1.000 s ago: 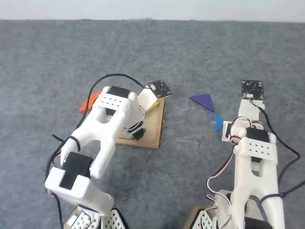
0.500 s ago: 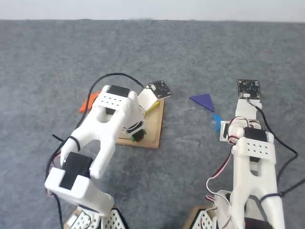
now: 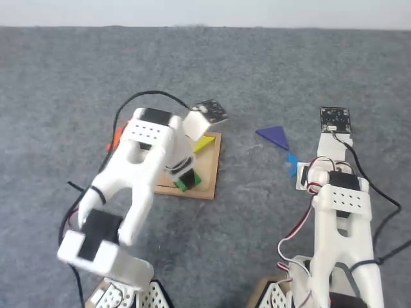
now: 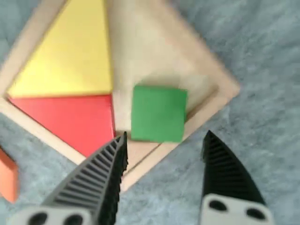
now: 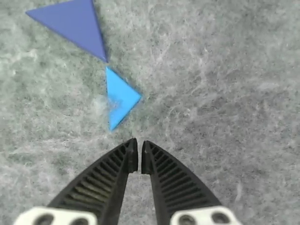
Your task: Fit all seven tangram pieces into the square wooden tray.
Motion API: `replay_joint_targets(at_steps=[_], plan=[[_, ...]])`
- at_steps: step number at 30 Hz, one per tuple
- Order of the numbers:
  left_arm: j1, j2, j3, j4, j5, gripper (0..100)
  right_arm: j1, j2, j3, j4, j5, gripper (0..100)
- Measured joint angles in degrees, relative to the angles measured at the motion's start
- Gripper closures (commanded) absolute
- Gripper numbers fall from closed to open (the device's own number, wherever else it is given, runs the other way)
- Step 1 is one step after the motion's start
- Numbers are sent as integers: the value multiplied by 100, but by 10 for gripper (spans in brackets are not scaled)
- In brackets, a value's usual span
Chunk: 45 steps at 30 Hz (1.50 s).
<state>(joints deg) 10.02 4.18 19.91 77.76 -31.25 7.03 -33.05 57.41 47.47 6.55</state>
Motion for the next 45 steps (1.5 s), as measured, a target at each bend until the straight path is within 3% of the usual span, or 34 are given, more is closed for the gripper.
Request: replay_joint_targets(at_steps=[6,13,29,38,45], plan=[[923,-615,440,-440,475,860,-9,0,0,0,0,968],[985,-563,923,-914,519,966,-18,0,0,0,0,968],[413,-158,923,-949,97,967,-18,0,0,0,0,968],[431,-158,923,-914,97,967,0,0,0,0,0,968],[949,-158,923,-756,167,967,9,0,0,0,0,968]])
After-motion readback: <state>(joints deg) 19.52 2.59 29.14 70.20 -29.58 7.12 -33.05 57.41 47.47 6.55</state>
